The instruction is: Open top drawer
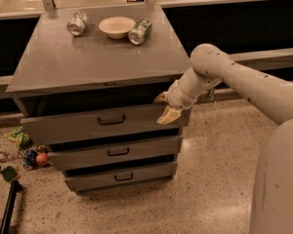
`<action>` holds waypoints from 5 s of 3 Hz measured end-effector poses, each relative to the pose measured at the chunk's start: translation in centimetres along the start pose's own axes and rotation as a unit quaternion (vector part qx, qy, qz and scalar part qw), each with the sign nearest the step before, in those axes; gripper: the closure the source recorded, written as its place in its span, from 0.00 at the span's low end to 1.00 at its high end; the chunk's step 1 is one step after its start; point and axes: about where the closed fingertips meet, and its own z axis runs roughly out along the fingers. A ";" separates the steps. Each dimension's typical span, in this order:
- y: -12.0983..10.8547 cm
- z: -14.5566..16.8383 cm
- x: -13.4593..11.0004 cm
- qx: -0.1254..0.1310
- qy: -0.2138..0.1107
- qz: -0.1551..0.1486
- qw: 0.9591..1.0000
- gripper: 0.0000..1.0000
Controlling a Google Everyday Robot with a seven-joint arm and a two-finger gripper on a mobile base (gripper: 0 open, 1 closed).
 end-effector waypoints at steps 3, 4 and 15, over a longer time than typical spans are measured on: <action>-0.1 -1.1 -0.7 0.000 0.000 0.000 1.000 0.76; 1.6 -1.3 -0.4 -0.017 0.000 0.008 1.000 0.53; 0.8 -10.6 -6.6 0.095 -0.004 -0.078 0.992 0.90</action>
Offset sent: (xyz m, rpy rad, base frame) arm -0.2032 -0.1029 -0.0051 -0.0878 0.3665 -0.0912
